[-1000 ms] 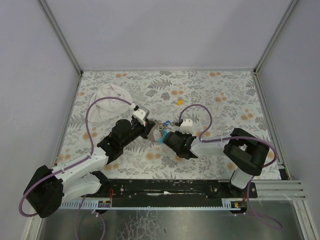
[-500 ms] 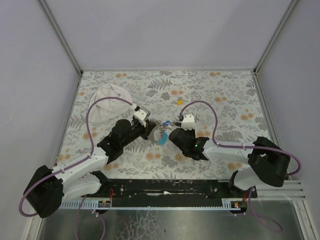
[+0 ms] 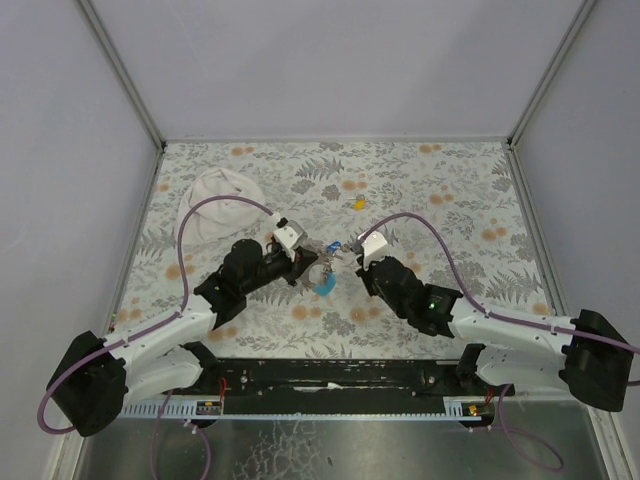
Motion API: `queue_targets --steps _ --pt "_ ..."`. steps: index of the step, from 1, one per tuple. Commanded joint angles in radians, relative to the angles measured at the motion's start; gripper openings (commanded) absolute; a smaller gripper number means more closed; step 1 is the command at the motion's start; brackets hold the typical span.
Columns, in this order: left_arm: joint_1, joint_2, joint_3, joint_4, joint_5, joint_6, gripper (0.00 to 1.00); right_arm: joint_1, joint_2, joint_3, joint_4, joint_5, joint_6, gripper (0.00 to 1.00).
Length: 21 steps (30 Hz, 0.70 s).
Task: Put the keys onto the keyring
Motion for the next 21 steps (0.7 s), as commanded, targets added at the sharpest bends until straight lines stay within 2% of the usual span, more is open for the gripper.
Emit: queue_targets --steps 1,4,10,17,21 --pt "0.002 0.003 -0.010 -0.002 0.075 0.044 0.00 -0.012 -0.062 0.039 0.011 -0.121 -0.134 0.00" --pt "0.001 0.009 -0.008 -0.004 0.115 0.058 0.00 -0.015 -0.076 0.078 -0.088 -0.197 -0.237 0.00" --pt "0.002 0.022 -0.007 -0.009 0.211 0.098 0.00 -0.019 -0.141 0.073 -0.112 -0.315 -0.394 0.00" --pt "0.000 0.033 -0.010 -0.004 0.347 0.150 0.00 -0.046 -0.169 0.108 -0.157 -0.558 -0.453 0.00" --pt "0.001 0.034 -0.011 -0.004 0.392 0.171 0.00 -0.065 -0.145 0.129 -0.175 -0.635 -0.467 0.00"
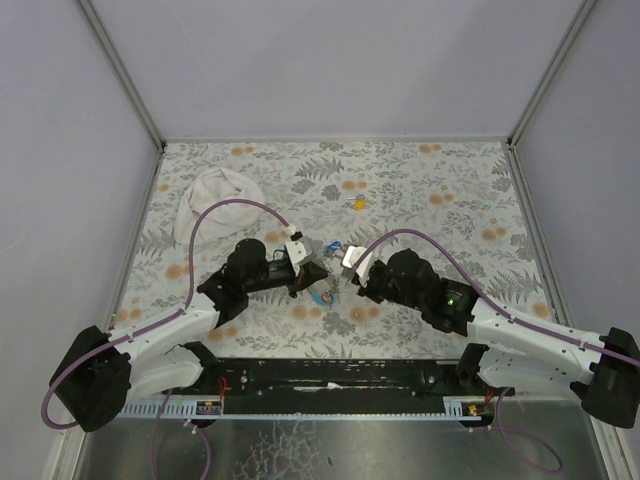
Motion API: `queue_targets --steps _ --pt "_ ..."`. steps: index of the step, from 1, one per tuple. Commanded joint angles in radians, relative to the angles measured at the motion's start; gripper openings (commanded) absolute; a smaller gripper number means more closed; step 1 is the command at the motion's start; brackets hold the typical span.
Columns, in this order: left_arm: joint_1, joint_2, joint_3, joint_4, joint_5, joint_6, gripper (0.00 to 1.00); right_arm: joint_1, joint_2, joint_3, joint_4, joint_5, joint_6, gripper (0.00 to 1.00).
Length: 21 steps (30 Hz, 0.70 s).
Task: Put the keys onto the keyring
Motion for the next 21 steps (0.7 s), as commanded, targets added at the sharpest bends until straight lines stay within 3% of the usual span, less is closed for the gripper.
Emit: queue_targets --steps 1,10,21 --pt "0.001 0.003 -0.012 0.002 0.100 0.056 0.00 -0.033 0.012 0.067 -0.021 -0.166 -0.050 0.00" --pt "-0.001 0.010 -0.008 -0.018 0.186 0.097 0.00 -0.072 0.044 0.091 -0.006 -0.342 -0.071 0.00" --pt "-0.001 0.006 -0.008 -0.021 0.227 0.110 0.00 -0.077 0.082 0.097 -0.033 -0.331 -0.112 0.00"
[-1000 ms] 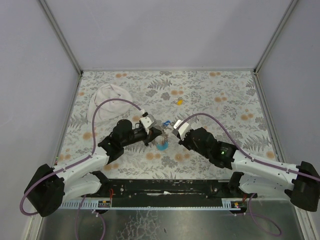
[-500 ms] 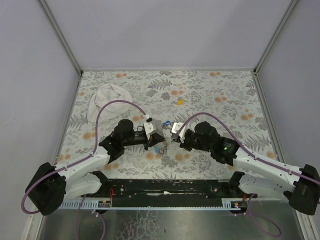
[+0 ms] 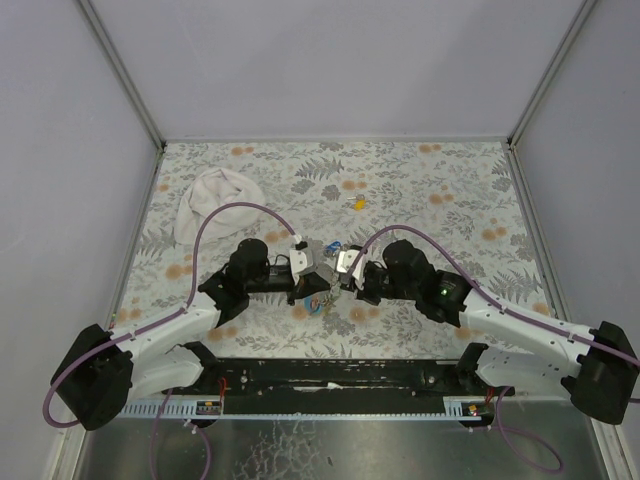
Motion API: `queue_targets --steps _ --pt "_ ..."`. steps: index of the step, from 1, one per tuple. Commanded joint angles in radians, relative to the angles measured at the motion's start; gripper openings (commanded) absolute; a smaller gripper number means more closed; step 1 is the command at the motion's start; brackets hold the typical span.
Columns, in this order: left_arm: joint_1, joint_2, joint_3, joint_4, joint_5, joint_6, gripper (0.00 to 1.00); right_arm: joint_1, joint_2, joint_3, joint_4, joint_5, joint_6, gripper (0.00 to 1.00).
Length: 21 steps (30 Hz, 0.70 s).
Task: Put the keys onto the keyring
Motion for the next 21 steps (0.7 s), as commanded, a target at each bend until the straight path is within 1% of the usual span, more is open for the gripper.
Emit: queue_targets --steps 1,15,21 --pt "-0.001 -0.008 -0.008 0.021 0.043 0.028 0.00 -0.008 0.011 0.049 0.005 -0.007 -0.023 0.00" --pt "-0.001 -0.001 -0.001 0.009 0.091 0.041 0.00 -0.010 0.011 0.050 0.022 -0.049 -0.020 0.00" --pt "-0.002 0.002 0.003 0.006 0.085 0.040 0.00 -0.009 0.017 0.061 0.009 -0.079 -0.021 0.00"
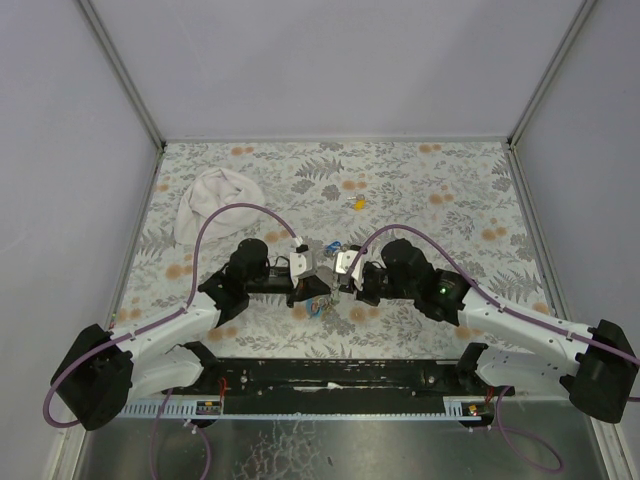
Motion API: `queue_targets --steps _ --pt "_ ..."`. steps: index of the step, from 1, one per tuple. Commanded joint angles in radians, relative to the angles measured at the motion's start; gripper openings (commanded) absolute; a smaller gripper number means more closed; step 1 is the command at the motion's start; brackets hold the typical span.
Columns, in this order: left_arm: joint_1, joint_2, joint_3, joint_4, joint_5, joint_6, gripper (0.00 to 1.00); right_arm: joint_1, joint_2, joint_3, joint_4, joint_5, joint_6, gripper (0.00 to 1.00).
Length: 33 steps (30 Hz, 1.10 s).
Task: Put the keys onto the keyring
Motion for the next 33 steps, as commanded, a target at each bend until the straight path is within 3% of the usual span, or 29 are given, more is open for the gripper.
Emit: queue_targets --steps 1,33 --pt "-0.001 0.001 0.003 0.014 0.019 0.018 0.00 -0.008 -0.001 0.055 0.019 -0.052 -0.012 0.00" --pt "-0.001 0.000 0.002 0.015 0.032 0.027 0.00 -0.008 0.005 0.066 -0.023 -0.032 -0.004 0.00"
